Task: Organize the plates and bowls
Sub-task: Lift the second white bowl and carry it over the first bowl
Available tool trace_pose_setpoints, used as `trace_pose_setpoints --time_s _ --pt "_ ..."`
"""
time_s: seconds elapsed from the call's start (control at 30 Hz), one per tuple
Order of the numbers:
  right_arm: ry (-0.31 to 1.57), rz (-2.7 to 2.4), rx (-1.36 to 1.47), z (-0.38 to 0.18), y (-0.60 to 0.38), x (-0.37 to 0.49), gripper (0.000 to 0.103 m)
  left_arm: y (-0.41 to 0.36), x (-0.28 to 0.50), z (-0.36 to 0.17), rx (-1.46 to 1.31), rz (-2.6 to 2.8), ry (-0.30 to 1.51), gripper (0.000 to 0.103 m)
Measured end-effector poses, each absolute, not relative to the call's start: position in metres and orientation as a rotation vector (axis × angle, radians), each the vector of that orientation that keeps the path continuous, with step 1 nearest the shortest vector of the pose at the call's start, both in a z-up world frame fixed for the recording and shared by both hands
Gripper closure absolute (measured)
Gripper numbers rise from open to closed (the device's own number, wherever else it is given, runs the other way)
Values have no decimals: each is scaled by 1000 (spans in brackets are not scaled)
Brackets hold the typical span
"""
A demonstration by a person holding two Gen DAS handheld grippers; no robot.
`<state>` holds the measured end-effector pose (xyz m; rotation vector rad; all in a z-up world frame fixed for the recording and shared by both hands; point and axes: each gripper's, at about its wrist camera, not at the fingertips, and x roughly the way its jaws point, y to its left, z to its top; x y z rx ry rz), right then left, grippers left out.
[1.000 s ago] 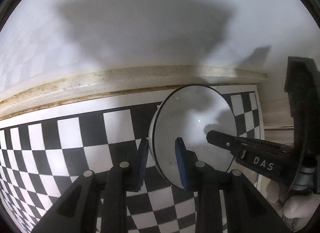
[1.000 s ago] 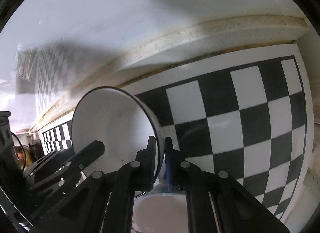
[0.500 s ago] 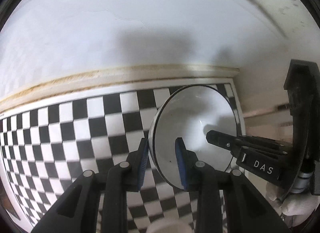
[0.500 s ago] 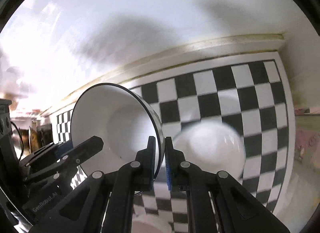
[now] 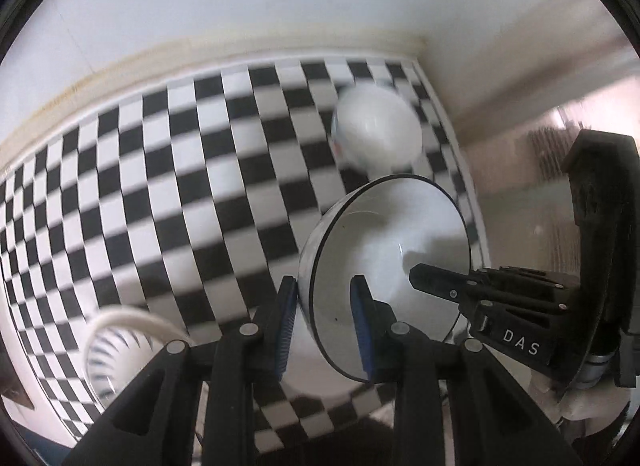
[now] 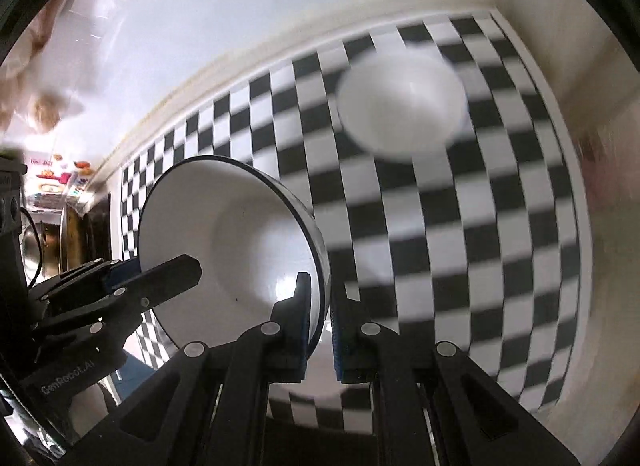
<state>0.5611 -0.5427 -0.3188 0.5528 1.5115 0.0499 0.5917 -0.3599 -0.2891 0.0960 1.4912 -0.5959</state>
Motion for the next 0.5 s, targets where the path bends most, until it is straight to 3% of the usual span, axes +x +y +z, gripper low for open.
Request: trace_pose_setpoints --time_s 0.5 --pt "1627 30 496 -389 -506 506 93 -360 542 -359 223 -526 1628 78"
